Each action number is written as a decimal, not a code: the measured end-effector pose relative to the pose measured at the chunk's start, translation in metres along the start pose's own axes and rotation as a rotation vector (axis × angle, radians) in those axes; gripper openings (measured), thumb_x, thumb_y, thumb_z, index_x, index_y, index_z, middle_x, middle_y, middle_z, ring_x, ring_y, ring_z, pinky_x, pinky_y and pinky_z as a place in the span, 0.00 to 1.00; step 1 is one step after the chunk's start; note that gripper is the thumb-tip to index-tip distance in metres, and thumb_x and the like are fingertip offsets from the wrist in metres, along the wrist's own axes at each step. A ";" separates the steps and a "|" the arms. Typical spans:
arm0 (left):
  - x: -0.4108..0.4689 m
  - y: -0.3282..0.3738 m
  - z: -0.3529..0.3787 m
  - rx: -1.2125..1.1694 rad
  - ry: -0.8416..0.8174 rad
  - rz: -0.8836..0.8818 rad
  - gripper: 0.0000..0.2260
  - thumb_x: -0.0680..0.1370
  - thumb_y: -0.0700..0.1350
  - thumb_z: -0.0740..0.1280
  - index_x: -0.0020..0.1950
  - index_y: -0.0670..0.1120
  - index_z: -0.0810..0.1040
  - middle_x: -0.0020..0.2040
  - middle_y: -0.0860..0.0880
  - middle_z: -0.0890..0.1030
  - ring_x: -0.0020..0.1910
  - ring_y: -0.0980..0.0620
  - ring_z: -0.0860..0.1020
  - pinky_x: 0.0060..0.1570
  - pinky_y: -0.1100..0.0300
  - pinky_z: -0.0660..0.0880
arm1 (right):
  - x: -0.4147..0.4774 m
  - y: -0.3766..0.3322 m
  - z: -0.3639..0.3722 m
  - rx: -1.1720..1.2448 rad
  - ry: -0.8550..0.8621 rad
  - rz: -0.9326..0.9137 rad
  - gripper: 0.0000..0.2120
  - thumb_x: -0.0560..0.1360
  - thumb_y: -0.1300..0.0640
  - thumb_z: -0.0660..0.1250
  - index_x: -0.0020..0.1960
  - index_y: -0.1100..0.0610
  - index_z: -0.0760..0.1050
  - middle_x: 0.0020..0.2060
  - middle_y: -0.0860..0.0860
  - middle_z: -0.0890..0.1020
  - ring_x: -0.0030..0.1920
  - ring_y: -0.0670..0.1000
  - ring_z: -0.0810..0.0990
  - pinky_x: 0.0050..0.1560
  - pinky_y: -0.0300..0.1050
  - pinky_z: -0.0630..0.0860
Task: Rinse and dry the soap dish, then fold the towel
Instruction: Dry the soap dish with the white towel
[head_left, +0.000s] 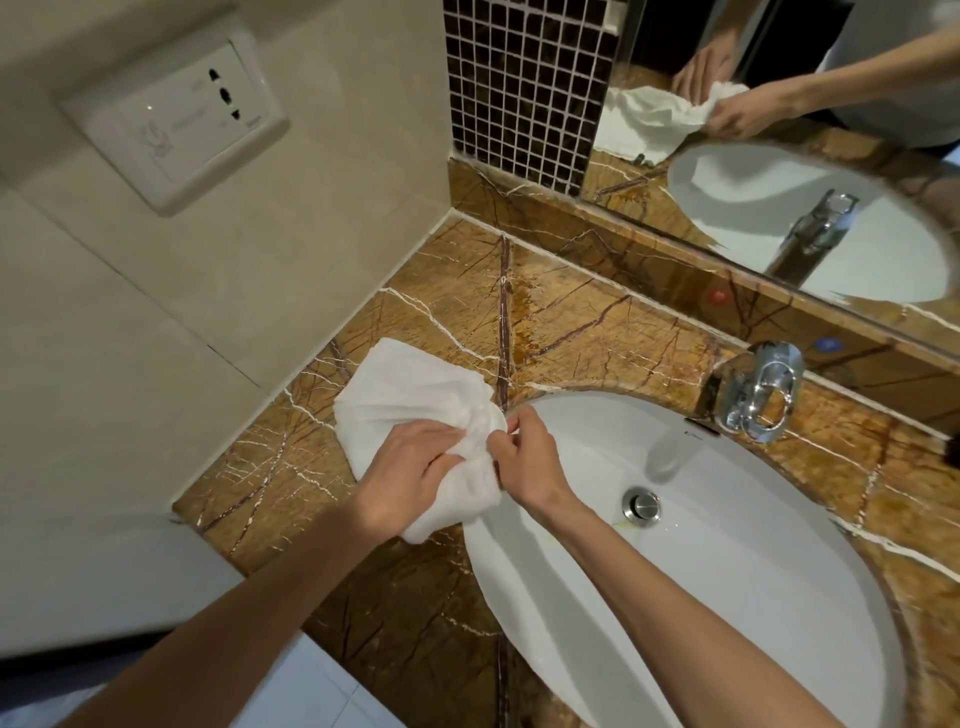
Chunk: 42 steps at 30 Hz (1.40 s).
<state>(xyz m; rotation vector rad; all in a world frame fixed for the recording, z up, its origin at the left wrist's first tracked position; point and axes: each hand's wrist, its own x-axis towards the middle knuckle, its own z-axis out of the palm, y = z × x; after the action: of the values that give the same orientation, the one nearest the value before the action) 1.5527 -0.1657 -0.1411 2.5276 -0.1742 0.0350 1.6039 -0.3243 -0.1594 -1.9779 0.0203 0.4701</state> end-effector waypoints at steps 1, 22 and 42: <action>-0.003 -0.002 0.000 -0.044 0.042 -0.067 0.11 0.77 0.37 0.65 0.58 0.38 0.80 0.55 0.41 0.82 0.57 0.43 0.78 0.59 0.57 0.67 | 0.000 0.000 0.001 0.038 0.014 0.023 0.08 0.75 0.59 0.59 0.39 0.53 0.61 0.33 0.54 0.72 0.31 0.52 0.69 0.29 0.47 0.64; 0.003 -0.011 -0.022 -1.307 0.065 -0.731 0.22 0.80 0.56 0.55 0.67 0.43 0.72 0.61 0.40 0.79 0.61 0.42 0.78 0.64 0.42 0.70 | -0.006 -0.037 0.026 0.258 -0.093 0.074 0.07 0.76 0.64 0.59 0.43 0.55 0.62 0.30 0.55 0.70 0.26 0.48 0.69 0.21 0.31 0.65; 0.009 -0.016 -0.031 -0.992 -0.031 -0.835 0.14 0.77 0.42 0.66 0.62 0.42 0.76 0.54 0.42 0.83 0.51 0.42 0.82 0.54 0.43 0.78 | 0.005 -0.039 0.026 0.189 -0.265 0.071 0.04 0.80 0.60 0.57 0.50 0.58 0.69 0.25 0.57 0.76 0.21 0.47 0.72 0.25 0.40 0.69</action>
<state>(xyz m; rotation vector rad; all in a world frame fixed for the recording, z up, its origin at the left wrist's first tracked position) 1.5644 -0.1361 -0.1237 1.4491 0.6891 -0.3364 1.6087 -0.2836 -0.1371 -1.7221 -0.0311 0.7466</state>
